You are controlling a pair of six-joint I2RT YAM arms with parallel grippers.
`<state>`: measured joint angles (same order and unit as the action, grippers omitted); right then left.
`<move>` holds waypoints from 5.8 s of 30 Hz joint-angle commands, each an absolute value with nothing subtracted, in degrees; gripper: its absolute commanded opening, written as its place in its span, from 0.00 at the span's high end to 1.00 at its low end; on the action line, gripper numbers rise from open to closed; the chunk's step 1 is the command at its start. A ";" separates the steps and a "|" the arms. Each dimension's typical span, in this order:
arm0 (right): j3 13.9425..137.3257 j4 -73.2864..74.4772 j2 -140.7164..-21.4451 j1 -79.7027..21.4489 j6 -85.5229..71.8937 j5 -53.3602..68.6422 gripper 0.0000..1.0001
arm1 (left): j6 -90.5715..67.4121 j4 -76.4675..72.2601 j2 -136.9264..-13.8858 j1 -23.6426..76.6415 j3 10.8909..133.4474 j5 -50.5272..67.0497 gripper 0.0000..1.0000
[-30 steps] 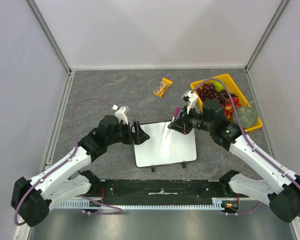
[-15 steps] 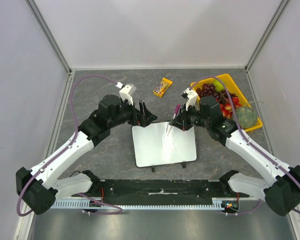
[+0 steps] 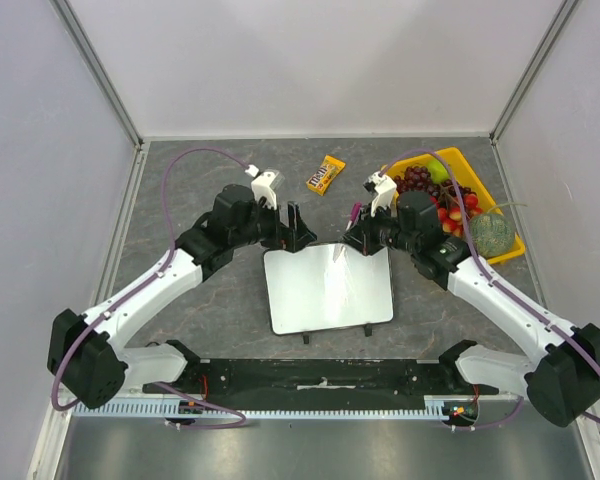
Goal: Write a sentence on the whiteboard
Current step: Hold the whiteboard on the whiteboard stand, then write on the whiteboard marker without the cap.
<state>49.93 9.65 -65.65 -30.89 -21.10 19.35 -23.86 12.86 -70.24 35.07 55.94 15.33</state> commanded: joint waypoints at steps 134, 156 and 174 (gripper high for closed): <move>44.56 -22.76 -71.28 -61.87 -24.79 -26.10 1.00 | -35.42 -31.82 -65.21 16.79 7.47 44.21 0.98; 44.74 -22.24 -75.76 -61.79 -25.84 -24.61 1.00 | -35.51 -32.08 -64.69 16.70 7.21 44.38 0.98; 42.01 -18.55 -73.48 -61.79 -26.72 -25.93 1.00 | -35.42 -32.43 -65.13 16.79 7.21 44.47 0.98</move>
<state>43.09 -20.27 -75.00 -61.67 -26.44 -23.00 -38.30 -36.14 -64.20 16.99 7.86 48.14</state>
